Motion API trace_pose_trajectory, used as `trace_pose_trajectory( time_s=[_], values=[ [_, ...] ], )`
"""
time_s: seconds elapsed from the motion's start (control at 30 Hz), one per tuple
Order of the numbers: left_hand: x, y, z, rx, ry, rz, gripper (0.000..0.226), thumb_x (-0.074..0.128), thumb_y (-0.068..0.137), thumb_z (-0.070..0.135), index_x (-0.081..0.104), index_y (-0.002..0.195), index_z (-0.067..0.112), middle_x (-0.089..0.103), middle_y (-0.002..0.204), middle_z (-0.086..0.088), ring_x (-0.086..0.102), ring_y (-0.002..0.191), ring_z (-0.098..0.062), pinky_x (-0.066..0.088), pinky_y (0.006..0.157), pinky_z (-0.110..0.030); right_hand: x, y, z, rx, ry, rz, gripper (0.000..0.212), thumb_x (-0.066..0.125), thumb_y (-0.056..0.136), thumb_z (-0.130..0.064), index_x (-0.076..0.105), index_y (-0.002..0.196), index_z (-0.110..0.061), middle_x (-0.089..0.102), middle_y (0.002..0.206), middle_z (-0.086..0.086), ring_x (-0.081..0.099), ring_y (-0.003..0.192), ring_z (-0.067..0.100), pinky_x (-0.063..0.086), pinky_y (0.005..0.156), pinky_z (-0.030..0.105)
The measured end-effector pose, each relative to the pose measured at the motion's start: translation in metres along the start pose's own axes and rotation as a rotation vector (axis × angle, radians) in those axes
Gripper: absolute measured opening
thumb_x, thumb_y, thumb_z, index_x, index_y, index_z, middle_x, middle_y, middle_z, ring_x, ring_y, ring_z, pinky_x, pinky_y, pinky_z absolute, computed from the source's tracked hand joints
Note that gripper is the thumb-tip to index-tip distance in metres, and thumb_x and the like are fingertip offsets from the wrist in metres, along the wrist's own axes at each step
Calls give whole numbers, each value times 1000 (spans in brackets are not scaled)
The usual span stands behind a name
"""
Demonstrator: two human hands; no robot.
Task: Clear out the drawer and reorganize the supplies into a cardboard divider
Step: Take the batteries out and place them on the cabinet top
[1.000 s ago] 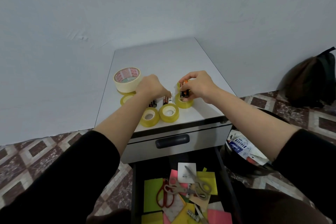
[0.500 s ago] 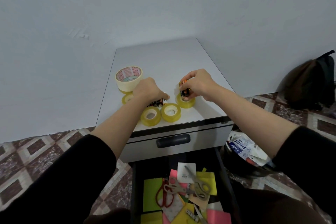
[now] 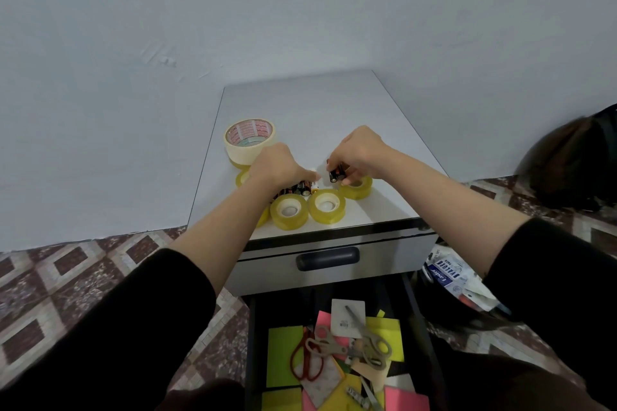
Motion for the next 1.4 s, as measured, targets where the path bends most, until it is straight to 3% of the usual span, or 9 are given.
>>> trace_pose_trajectory(
  time_s=[0.13,0.23,0.33,0.43,0.6,0.97,1.1,1.2,1.4],
  values=[
    [0,-1,0,7,-6,-4,56,74,72,50,35,55,13,38,53,0,36,48,-13,25,45,-26,8,2,-10,15,-134,-27,18,73,74,2,56,70,1,60,62,13,59,48,26,53,54,29],
    [-2,-1,0,13,-15,-6,57,74,72,48,34,53,12,38,51,0,36,47,-14,25,45,-26,11,6,-18,-15,-250,1,25,73,74,1,50,67,-2,56,61,11,57,47,26,53,57,30],
    [-9,-1,-2,16,-24,20,53,74,73,47,39,55,11,41,53,-1,39,49,-14,29,45,-26,15,12,-22,-35,-373,20,22,71,72,3,51,64,-4,57,54,9,58,42,23,53,55,28],
    [-19,-4,-6,3,-28,43,47,73,74,45,46,58,10,47,57,-2,43,53,-13,32,46,-25,15,15,-27,-39,-511,50,20,70,70,0,54,60,-5,53,35,4,51,28,15,48,43,22],
    [-26,-7,-12,-12,-66,64,48,73,76,41,45,53,9,43,53,-2,41,50,-15,32,47,-25,19,14,-32,-35,-558,31,22,75,72,-8,55,63,-5,57,57,7,52,41,18,44,42,23],
    [-27,-12,-11,6,-109,81,45,70,80,33,43,53,9,42,52,-3,39,49,-15,30,46,-26,12,19,-30,-29,-500,37,21,74,75,-5,55,65,-5,61,61,7,58,47,19,50,55,24],
    [-28,-13,-12,3,-104,76,40,69,81,33,48,56,9,45,54,-3,45,56,-18,33,47,-26,11,17,-31,-48,-577,59,27,78,72,-13,54,59,-9,57,56,4,52,45,14,40,42,24],
    [-28,-14,-13,0,-106,68,41,68,82,30,46,55,9,43,54,-3,43,54,-17,31,48,-25,16,17,-28,-56,-621,50,31,79,71,-19,51,61,-11,55,59,2,53,54,16,39,46,24],
    [-29,-15,-20,-23,-142,62,43,66,83,26,42,52,9,38,52,-3,36,49,-15,29,48,-25,13,21,-29,-99,-651,106,24,52,84,-5,44,63,-10,48,63,4,45,52,16,34,45,24]
  ],
)
Point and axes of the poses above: each hand's wrist, its own y-axis towards the middle knuckle, its own x-axis out of the palm, z = x × y, the point moved 9 cm from there along y, towards the middle knuckle
